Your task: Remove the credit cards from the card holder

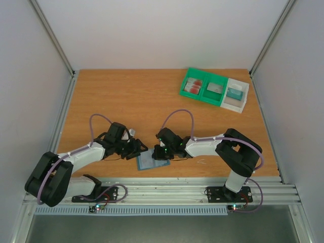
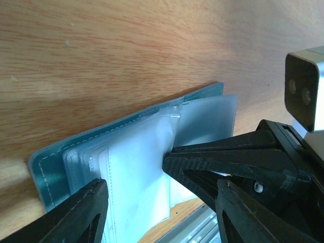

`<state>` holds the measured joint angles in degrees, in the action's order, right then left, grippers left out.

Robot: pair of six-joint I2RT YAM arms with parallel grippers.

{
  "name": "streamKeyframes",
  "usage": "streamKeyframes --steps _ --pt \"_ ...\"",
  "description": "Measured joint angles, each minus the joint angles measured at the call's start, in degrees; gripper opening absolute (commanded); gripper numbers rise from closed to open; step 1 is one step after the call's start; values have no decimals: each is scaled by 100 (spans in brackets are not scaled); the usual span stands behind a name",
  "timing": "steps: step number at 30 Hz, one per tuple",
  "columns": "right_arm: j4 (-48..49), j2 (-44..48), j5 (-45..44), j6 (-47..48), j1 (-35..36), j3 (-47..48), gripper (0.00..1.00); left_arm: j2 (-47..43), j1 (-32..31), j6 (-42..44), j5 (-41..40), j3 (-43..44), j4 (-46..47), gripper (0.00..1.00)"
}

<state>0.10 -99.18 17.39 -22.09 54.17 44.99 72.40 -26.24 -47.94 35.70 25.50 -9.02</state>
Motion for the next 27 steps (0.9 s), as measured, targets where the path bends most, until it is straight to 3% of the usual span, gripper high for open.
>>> streamKeyframes --steps 15,27 --pt "422 44 24 -125 0 -232 1 348 7 -28 50 -28 470 60" --pt "1276 114 24 -345 0 -704 1 468 9 -595 341 -391 1462 59"
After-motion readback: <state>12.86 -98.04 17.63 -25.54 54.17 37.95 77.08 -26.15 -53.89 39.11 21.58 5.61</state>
